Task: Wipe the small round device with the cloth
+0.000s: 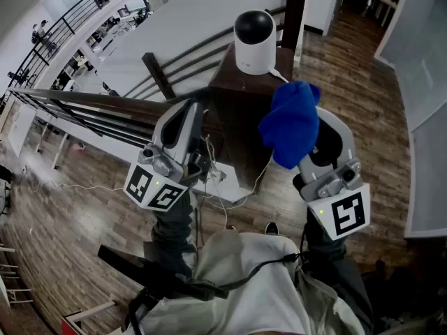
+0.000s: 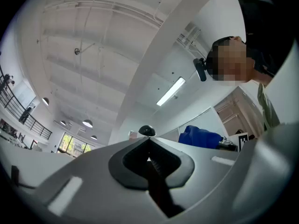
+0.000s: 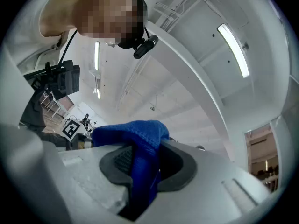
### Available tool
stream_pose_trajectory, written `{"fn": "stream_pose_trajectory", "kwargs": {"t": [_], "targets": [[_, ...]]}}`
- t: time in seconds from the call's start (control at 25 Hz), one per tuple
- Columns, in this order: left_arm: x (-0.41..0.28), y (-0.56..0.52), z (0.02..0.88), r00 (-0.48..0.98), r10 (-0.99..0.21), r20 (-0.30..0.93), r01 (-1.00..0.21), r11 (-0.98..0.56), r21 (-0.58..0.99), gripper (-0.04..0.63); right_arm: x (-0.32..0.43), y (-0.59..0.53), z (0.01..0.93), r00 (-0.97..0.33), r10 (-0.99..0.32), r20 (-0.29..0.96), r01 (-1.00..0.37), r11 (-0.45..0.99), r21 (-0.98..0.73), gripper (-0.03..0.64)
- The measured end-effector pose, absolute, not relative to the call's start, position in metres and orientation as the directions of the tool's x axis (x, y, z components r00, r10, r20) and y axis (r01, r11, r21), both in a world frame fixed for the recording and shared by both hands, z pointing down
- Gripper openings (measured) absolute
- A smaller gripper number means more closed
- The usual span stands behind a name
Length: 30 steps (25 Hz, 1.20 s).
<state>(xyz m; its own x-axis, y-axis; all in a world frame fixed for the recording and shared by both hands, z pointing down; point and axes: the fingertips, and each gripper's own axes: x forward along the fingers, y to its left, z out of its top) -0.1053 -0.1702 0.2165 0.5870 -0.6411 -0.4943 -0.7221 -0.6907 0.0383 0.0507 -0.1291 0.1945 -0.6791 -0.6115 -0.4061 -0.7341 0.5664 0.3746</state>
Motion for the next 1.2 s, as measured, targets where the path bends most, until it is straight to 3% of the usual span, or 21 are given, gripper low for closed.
{"fn": "stream_pose_trajectory", "kwargs": {"t": [0.64, 0.96, 1.2], "targets": [[-0.105, -0.17, 0.209, 0.6, -0.622, -0.503, -0.7, -0.713, 0.046, -0.009, 0.045, -0.123, 0.19, -0.691, -0.597, -0.408, -0.723, 0.565, 0.398, 0.089], [-0.104, -0.166, 0.214, 0.606, -0.619, -0.499, -0.688, -0.723, 0.062, -0.009, 0.058, -0.166, 0.143, -0.604, -0.71, -0.363, -0.676, 0.215, 0.705, 0.089], [-0.109, -0.165, 0.226, 0.604, -0.628, -0.491, -0.683, -0.725, 0.088, -0.009, 0.048, -0.219, 0.11, -0.517, -0.769, -0.377, -0.64, 0.054, 0.767, 0.089]]}}
